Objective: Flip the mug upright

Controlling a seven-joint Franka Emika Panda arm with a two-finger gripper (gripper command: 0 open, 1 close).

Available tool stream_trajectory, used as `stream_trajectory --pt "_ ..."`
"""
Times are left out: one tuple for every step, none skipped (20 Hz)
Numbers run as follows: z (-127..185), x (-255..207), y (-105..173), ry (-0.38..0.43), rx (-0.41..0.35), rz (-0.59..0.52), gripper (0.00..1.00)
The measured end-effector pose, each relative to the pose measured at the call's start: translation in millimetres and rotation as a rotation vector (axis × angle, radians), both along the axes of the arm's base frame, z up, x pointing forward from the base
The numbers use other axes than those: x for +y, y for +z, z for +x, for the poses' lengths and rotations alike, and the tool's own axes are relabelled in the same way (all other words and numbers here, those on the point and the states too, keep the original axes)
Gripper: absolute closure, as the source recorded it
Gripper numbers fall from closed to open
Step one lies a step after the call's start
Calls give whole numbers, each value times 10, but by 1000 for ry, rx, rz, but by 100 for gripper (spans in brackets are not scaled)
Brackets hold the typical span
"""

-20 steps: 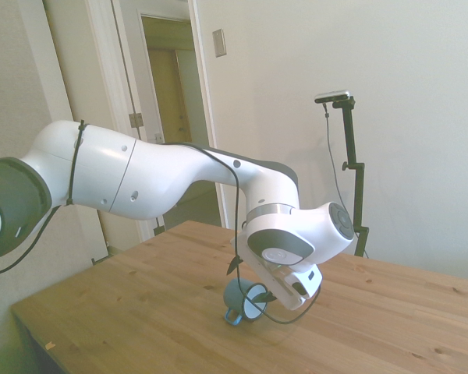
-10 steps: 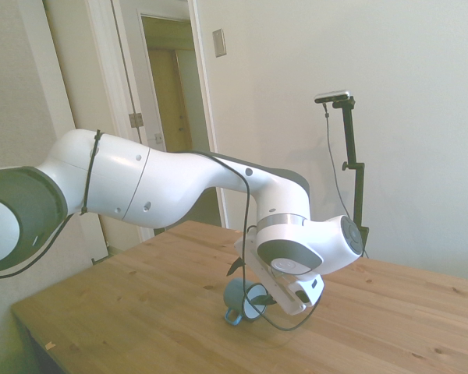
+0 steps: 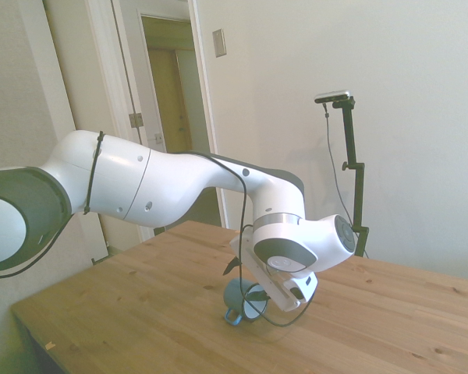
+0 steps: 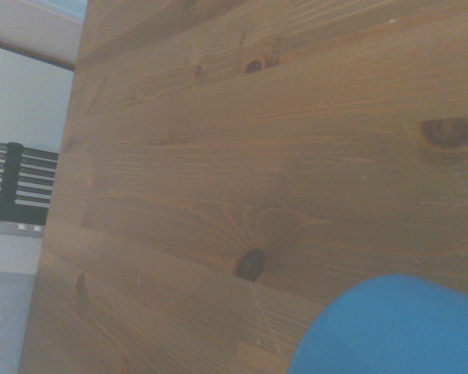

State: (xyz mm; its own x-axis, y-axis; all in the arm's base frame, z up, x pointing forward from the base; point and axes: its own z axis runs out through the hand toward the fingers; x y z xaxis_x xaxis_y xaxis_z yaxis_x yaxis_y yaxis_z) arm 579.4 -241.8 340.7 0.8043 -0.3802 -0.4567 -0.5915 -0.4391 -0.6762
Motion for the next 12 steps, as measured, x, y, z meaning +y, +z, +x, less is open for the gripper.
stream_trajectory --pt "2 10 -3 2 0 1 100" --pt "6 22 -6 4 1 2 100" --pt "9 32 -7 5 1 2 100" --pt "10 36 -8 6 1 2 100" --pt "10 35 -8 6 1 2 100" --pt "10 34 -9 5 1 2 100" --pt "8 30 -10 5 1 2 100" --pt "8 29 -14 5 2 3 100" --pt "8 29 -21 5 3 3 100" --pt "8 29 -31 5 4 4 100" --pt "8 31 -42 5 6 4 100" --pt "10 37 -51 6 7 5 100"
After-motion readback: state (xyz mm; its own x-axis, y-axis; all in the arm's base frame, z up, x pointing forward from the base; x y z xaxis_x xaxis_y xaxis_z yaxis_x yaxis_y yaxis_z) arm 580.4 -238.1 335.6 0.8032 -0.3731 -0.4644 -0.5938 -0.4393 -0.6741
